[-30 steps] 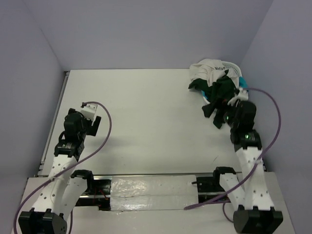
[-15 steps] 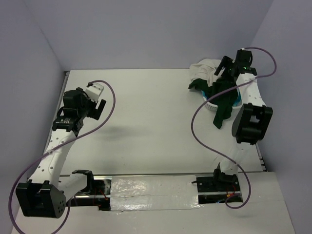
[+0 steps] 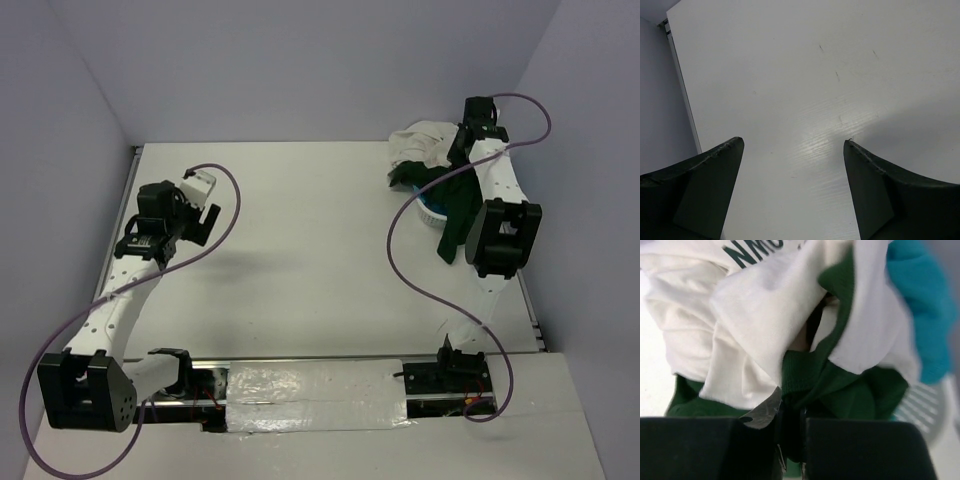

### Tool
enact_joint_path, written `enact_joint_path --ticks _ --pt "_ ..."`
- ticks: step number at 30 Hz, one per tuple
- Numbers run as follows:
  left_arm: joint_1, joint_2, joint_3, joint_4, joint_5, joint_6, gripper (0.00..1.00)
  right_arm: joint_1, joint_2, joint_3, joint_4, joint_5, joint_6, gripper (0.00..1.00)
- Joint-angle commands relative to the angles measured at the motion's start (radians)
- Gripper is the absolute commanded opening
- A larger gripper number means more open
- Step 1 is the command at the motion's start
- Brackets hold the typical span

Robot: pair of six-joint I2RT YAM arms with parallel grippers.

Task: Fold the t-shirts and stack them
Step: Grab crumpled tshirt from bin with the right arm, then move the tshirt to the center of the board

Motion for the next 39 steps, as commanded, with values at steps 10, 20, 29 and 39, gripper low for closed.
enact_joint_path --ticks 10,20,29,39 --pt "-0.005 -0.068 0.058 0.083 0.03 -0.145 0.96 0.368 -0.593 0.022 0.014 0.357 -0.339 0.0" --pt "0.02 -0.109 0.185 0.063 0.038 -0.217 0.98 0.763 -0.825 -0.138 0.089 0.072 -0.202 0.0" --pt "0.149 0.073 0.429 -0.034 0.147 -0.155 0.97 0.763 -0.312 0.131 0.03 -0.019 0.108 0.03" --pt "-0.142 0.19 0.437 -0.458 0.227 -0.015 0.81 0.513 -0.077 0.166 -0.014 -0.221 0.153 1.0"
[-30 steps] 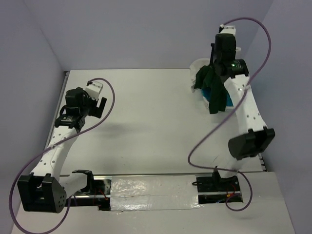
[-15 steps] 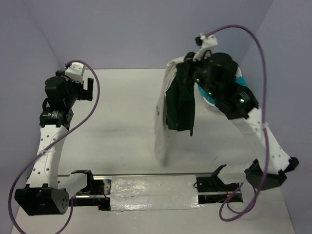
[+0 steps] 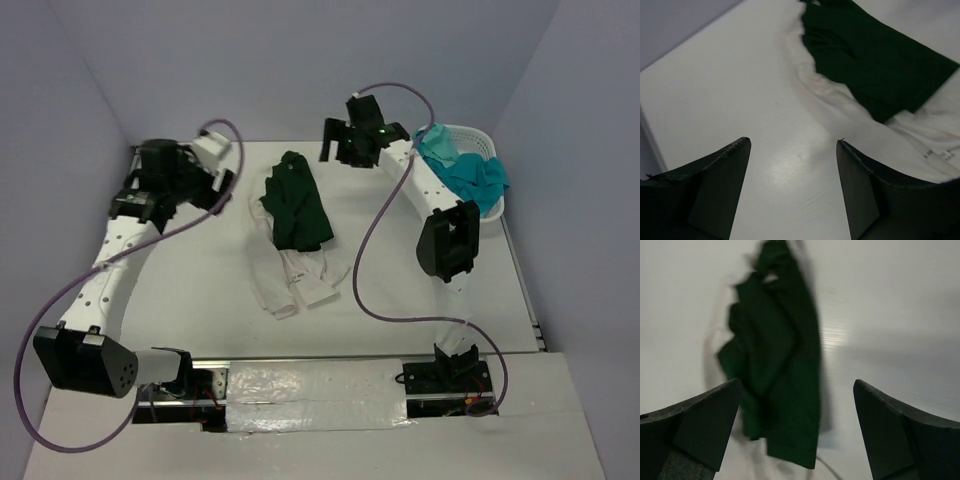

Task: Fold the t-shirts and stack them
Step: Move the tshirt to the center of the board, then flatten out the tshirt

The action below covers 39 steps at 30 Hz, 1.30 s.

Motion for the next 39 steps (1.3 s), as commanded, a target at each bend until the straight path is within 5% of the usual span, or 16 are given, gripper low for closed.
enact_joint_path --ticks 1,3,4,6,13,19,22,26,28,32,35,39 --pt "-0.248 0.012 -0.088 -0.253 -0.018 0.073 0.82 -0.068 -0.2 -0.175 0.095 -0.018 -0.037 0.99" --pt "-0.322 -0.044 -0.176 -0.242 -0.027 0.045 0.83 -0.082 -0.337 -0.403 0.171 -0.026 -0.069 0.86" --pt "-0.387 -0.06 -0.253 -0.232 -0.05 0.015 0.85 -0.085 -0.373 -0.476 0.23 -0.047 -0.081 0.49" --pt "-0.45 -0.058 -0.303 -0.228 -0.067 -0.001 0.87 -0.08 -0.43 -0.646 0.307 -0.154 -0.074 0.25" --pt "-0.519 0.112 -0.388 -0.181 -0.041 -0.218 0.94 0.042 -0.325 -0.726 0.415 -0.326 -0.028 0.62" --pt "-0.525 0.17 -0.451 -0.044 -0.038 -0.343 0.93 0.087 -0.136 -0.549 0.385 -0.414 0.017 0.7" --pt "-0.527 0.219 -0.46 -0.02 0.027 -0.355 0.86 0.104 -0.059 -0.496 0.384 -0.44 0.023 0.7" --pt "-0.527 0.235 -0.472 0.02 0.051 -0.377 0.59 0.127 0.01 -0.424 0.34 -0.442 0.01 0.7" --pt "-0.527 0.235 -0.48 0.038 0.065 -0.386 0.48 0.128 0.051 -0.406 0.329 -0.433 0.024 0.64" --pt "-0.527 0.241 -0.486 0.065 0.065 -0.401 0.0 0.122 0.111 -0.299 0.296 -0.428 0.029 0.36" --pt "-0.521 0.238 -0.461 0.036 0.035 -0.372 0.0 0.115 0.121 -0.228 0.242 -0.413 0.01 0.01" --pt "-0.357 0.189 -0.368 -0.07 -0.065 -0.188 0.0 0.035 0.038 -0.222 0.229 -0.419 0.015 0.0"
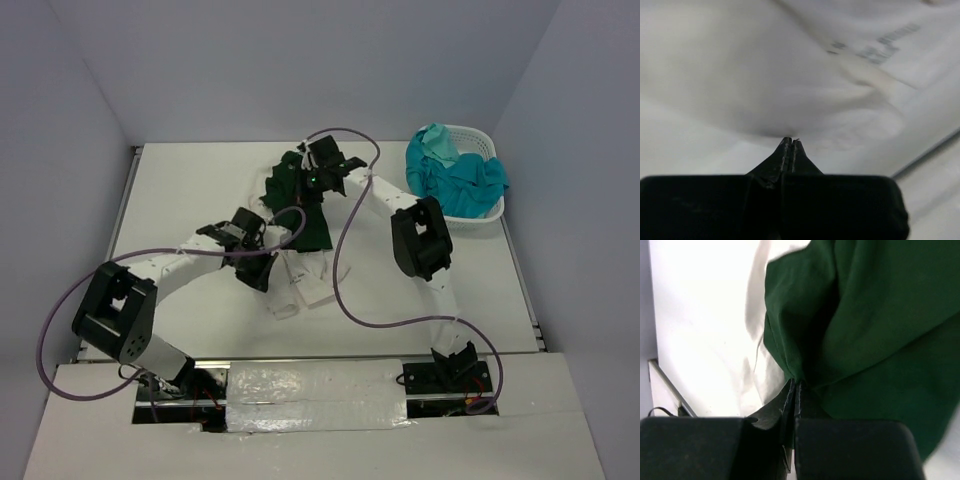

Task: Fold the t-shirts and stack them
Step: Flatten out the tshirt

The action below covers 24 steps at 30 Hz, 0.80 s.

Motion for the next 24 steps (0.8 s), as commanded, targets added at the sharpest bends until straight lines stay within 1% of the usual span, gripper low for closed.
enact_joint_path --ticks 1,2,3,4,5,6,7,8,9,10,11,12,13,14,15,16,17,18,19,20,21,22,23,24 --pt "0.184 -0.058 0.106 -0.066 -0.085 0.161 0.0 -0.122 -0.114 0.047 -0.016 -0.01 0.007 0.0" --pt "0.256 -0.081 0.135 -0.088 -0.08 0.195 0.0 -0.155 -0.169 0.05 -0.013 -0.013 0.013 0.0" --pt "0.385 -0.088 0.208 -0.099 -0.079 0.263 0.0 -0.188 -0.194 0.058 -0.007 -0.017 0.022 0.0" --pt "0.435 -0.089 0.253 -0.111 -0.085 0.299 0.0 -0.246 -0.218 0.097 -0.008 -0.016 0.019 0.0" --pt "0.478 -0.083 0.349 -0.122 -0.114 0.337 0.0 -0.271 -0.256 0.129 -0.017 -0.008 0.011 0.0" --pt "0.554 -0.08 0.399 -0.119 -0.124 0.386 0.0 -0.291 -0.269 0.169 -0.049 0.001 -0.007 0.0" --pt "0.587 -0.074 0.445 -0.113 -0.128 0.399 0.0 -0.308 -0.278 0.267 -0.071 0.018 -0.015 0.0" --pt "0.613 -0.062 0.536 -0.108 -0.122 0.408 0.0 -0.336 -0.294 0.316 -0.091 0.025 -0.019 0.0" --pt "0.63 -0.056 0.578 -0.12 -0.103 0.439 0.0 -0.345 -0.306 0.355 -0.12 0.032 -0.021 0.0" --pt "0.616 -0.052 0.607 -0.14 -0.088 0.475 0.0 -0.35 -0.321 0.393 -0.125 0.041 -0.025 0.0" --pt "0.589 -0.057 0.632 -0.16 -0.08 0.506 0.0 -0.348 -0.344 0.388 -0.113 0.044 -0.03 0.0" --pt "0.493 -0.063 0.622 -0.189 -0.098 0.541 0.0 -0.345 -0.399 0.366 -0.099 0.045 -0.03 0.0" --pt "0.421 -0.074 0.599 -0.195 -0.109 0.546 0.0 -0.345 -0.431 0.29 -0.082 0.045 -0.024 0.0" --pt "0.348 -0.094 0.526 -0.198 -0.112 0.542 0.14 -0.344 -0.464 0.242 -0.063 0.048 -0.021 0.0" --pt "0.213 -0.1 0.485 -0.186 -0.088 0.511 0.24 -0.345 -0.517 0.167 -0.037 0.061 -0.024 0.0" --pt "0.152 -0.103 0.447 -0.171 -0.066 0.484 0.41 -0.345 -0.537 0.145 -0.039 0.084 -0.03 0.0" --pt "0.048 -0.097 0.384 -0.157 -0.045 0.426 0.48 -0.345 -0.55 0.127 -0.054 0.114 -0.05 0.0" --pt "-0.002 -0.088 0.358 -0.125 -0.034 0.399 0.54 -0.345 -0.568 0.101 -0.066 0.119 -0.056 0.0" --pt "-0.043 -0.06 0.344 -0.113 -0.036 0.382 0.64 -0.345 -0.574 0.088 -0.079 0.118 -0.059 0.0" --pt "-0.118 -0.042 0.329 -0.102 -0.037 0.363 0.74 -0.345 -0.582 0.073 -0.094 0.096 -0.059 0.0" --pt "-0.149 -0.027 0.321 -0.087 -0.048 0.353 0.81 -0.342 -0.591 0.032 -0.097 0.09 -0.055 0.0" --pt "-0.175 0.01 0.304 -0.046 -0.069 0.349 0.99 -0.342 -0.617 0.004 -0.091 0.088 -0.049 0.0" --pt "-0.216 0.032 0.298 -0.022 -0.081 0.341 0.99 -0.342 -0.633 -0.032 -0.062 0.085 -0.041 0.0" --pt "-0.229 0.055 0.295 -0.001 -0.091 0.335 1.0 -0.342 -0.651 -0.103 -0.045 0.087 -0.038 0.0"
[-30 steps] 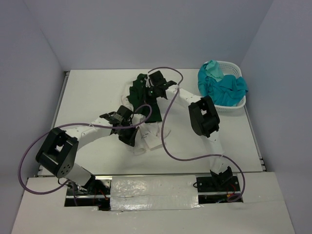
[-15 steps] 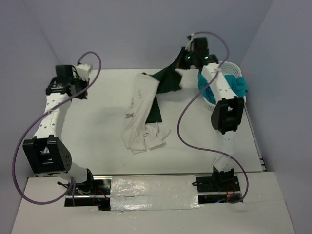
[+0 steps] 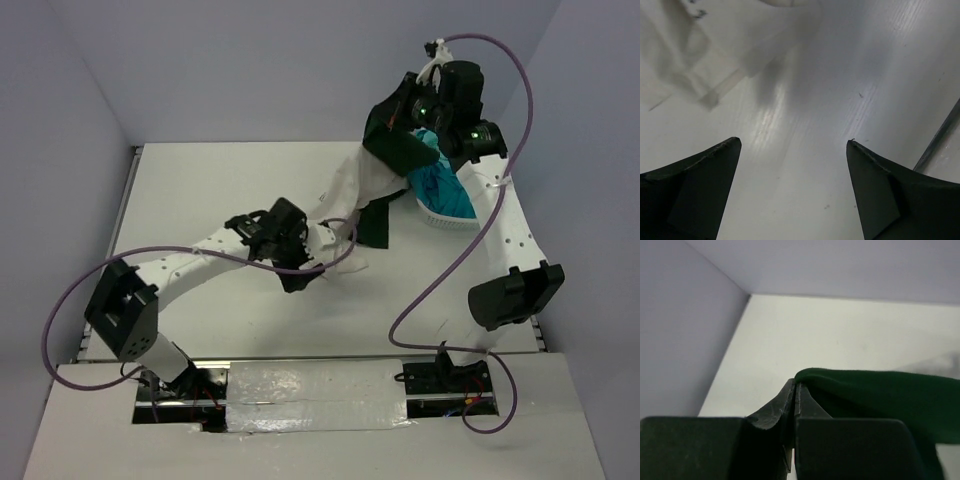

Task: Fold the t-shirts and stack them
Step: Flatten out the tshirt

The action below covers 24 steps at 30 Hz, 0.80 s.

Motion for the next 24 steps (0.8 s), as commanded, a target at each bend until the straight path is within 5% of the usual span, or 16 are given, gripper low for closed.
enact_joint_path --ticks 1,5,12,24 --pt "-0.043 0.081 0.011 0.103 -0.029 -0.068 0.99 -0.006 -0.03 -0.145 0.029 0.011 0.002 0.0" --pt "-0.013 0.204 0.052 0.179 -0.161 -0.128 0.99 -0.008 -0.067 -0.228 0.039 0.024 -0.013 0.0" --pt "0.162 0.248 0.065 0.248 -0.142 -0.131 0.71 -0.043 -0.101 -0.319 0.054 0.019 -0.03 0.0" --pt "0.147 0.36 0.129 0.209 0.077 -0.08 0.83 -0.059 -0.079 -0.331 0.056 0.028 -0.041 0.0"
